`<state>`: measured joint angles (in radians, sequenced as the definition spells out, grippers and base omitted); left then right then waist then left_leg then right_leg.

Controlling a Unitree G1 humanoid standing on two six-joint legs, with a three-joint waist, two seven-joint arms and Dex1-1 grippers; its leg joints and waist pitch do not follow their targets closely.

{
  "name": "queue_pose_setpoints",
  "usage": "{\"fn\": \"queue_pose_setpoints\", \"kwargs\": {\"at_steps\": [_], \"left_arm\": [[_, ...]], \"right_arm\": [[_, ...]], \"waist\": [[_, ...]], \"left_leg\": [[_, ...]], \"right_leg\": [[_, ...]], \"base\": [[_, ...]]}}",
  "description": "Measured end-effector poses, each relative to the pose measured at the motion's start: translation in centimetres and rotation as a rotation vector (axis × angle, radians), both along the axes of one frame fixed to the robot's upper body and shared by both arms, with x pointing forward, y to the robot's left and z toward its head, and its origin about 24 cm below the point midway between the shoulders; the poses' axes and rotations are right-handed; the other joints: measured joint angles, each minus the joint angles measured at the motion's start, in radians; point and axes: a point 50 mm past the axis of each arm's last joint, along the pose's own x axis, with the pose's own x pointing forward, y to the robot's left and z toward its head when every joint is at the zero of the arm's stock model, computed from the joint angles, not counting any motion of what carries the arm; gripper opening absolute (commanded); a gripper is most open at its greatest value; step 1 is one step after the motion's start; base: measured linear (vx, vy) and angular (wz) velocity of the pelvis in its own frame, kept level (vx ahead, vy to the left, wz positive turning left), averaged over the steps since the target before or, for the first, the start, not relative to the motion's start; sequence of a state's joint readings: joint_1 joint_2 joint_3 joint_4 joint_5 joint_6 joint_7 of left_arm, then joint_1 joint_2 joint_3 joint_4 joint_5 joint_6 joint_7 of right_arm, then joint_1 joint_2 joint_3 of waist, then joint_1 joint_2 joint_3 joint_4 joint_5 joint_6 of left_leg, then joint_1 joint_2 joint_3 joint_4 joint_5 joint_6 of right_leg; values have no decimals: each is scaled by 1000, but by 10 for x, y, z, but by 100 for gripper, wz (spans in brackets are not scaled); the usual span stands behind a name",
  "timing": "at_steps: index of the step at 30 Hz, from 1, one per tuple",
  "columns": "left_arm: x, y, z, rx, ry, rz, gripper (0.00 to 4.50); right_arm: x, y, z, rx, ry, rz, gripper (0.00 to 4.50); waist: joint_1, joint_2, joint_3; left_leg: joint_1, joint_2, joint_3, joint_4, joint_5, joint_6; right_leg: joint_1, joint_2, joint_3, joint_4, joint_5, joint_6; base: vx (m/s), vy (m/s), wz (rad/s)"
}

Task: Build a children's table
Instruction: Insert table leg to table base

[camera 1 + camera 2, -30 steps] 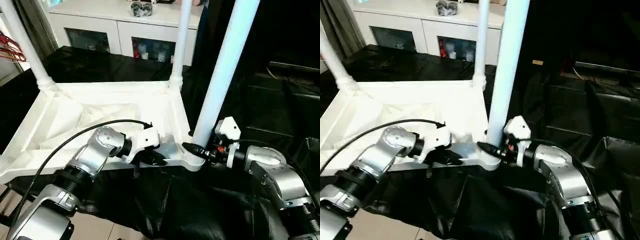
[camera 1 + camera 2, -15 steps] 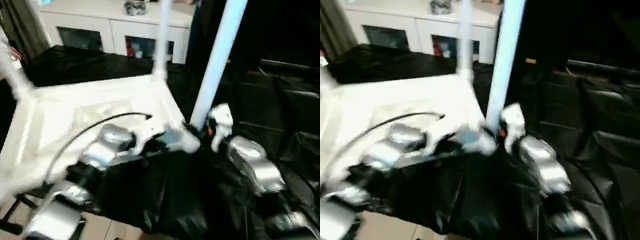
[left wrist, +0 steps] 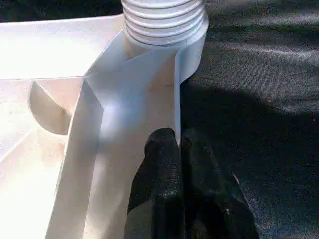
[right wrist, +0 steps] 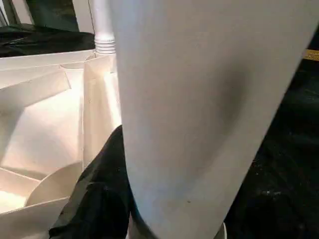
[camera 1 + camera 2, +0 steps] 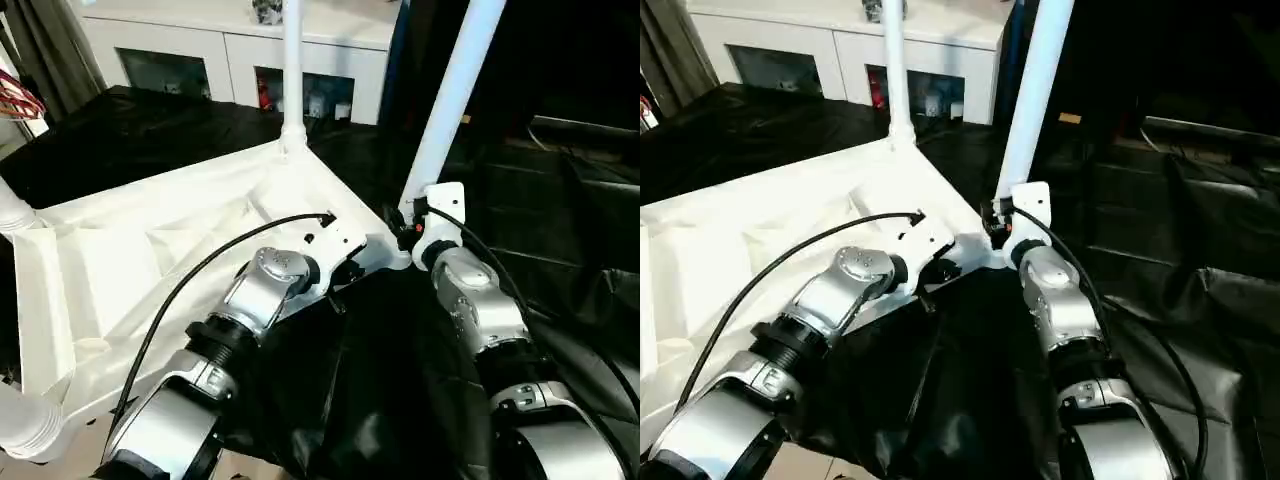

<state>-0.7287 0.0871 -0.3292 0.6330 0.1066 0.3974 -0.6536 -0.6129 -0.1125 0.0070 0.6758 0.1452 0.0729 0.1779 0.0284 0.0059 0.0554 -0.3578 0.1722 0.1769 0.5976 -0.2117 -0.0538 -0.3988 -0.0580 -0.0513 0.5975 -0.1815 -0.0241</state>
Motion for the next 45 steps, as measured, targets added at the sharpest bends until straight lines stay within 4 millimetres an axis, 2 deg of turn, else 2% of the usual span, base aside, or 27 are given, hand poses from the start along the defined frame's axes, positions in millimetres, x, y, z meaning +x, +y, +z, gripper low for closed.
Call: {"fn": "queue_pose_setpoints", "kwargs": {"at_steps": [3, 4, 6, 7, 12, 14, 16, 20, 24, 33, 39, 43, 45], "left_arm": [[0, 1, 0, 8, -5, 6, 0], [0, 1, 0, 8, -5, 6, 0], [1, 1, -1, 7, -8, 5, 0], [0, 0, -1, 6, -11, 2, 0], [0, 1, 1, -3, -19, -22, 0], [1, 3, 2, -11, -22, -39, 0], [1, 4, 2, -13, -26, -50, 0], [0, 9, 5, -21, -36, -89, 0], [-1, 15, 7, -21, -41, -122, 0], [-12, 35, 5, -28, -19, -292, 0], [-25, 43, 4, -25, 20, -443, 0], [-27, 47, 6, -6, 30, -490, 0], [-27, 49, 6, -2, 34, -501, 0]], "right_arm": [[2, 3, 0, -11, -8, 6, 190], [2, 4, -1, -12, -11, 8, 225], [2, 4, -1, -12, -11, 11, 260], [0, 2, -8, -13, 17, 8, 269], [0, -3, -9, -25, 24, 42, 312], [-3, -5, -13, -32, 45, 67, 337], [-5, -7, -13, -33, 44, 79, 337], [-12, -13, -16, -54, 67, 142, 381], [-16, -15, -12, -73, 64, 213, 381], [-43, -40, -1, -156, 52, 495, 381], [-58, -41, -7, -180, 108, 633, 381], [-64, -39, -5, -197, 124, 707, 357], [-66, -39, -5, -197, 128, 726, 331]], "waist": [[-3, 1, 0], [-3, 1, 0], [-4, 1, 1], [-2, 2, 1], [0, 6, 1], [0, 8, 3], [0, 11, 4], [4, 22, 10], [8, 25, 12], [29, 27, 13], [40, 30, 12], [45, 31, 12], [46, 32, 12]], "left_leg": [[2, 0, 0, 0, 0, 0], [2, 0, 0, 0, 0, 0], [2, 0, 0, 0, 0, 0], [1, 0, 0, 0, 0, 0], [-1, 0, 0, 0, 0, 0], [-3, 0, 0, 0, 0, 0], [-7, 0, 0, -1, 0, 0], [-10, 2, -1, 0, 3, 5], [-11, 4, -1, 0, 4, 5], [-11, 4, -1, 2, 4, 6], [-11, 4, -1, 3, 4, 6], [-11, 5, -1, 5, 4, 5], [-11, 4, -1, 6, 3, 5]], "right_leg": [[1, 0, 0, 0, 0, 0], [1, 0, 0, 0, 0, 0], [1, 0, 0, -1, 0, 0], [1, 0, 0, -1, 0, 0], [0, 0, 0, -1, 0, 0], [-2, 0, 0, -1, 0, 0], [-5, 0, -1, -1, 0, 0], [-7, 0, -4, -1, 0, 0], [-7, 0, -8, -1, 0, 0], [-7, -1, -10, -1, 0, -1], [-6, -2, -11, 0, 0, -1], [-5, -3, -11, 2, 0, -1], [-5, -3, -11, 3, 0, -1]], "base": [[0, 0, 0], [0, 0, 0], [0, 0, 0], [0, 0, 0], [0, 0, 0], [0, 0, 0], [0, 0, 0], [0, 0, 0], [0, 0, 0], [0, 0, 0], [0, 0, 0], [0, 0, 0], [0, 0, 0]]}}
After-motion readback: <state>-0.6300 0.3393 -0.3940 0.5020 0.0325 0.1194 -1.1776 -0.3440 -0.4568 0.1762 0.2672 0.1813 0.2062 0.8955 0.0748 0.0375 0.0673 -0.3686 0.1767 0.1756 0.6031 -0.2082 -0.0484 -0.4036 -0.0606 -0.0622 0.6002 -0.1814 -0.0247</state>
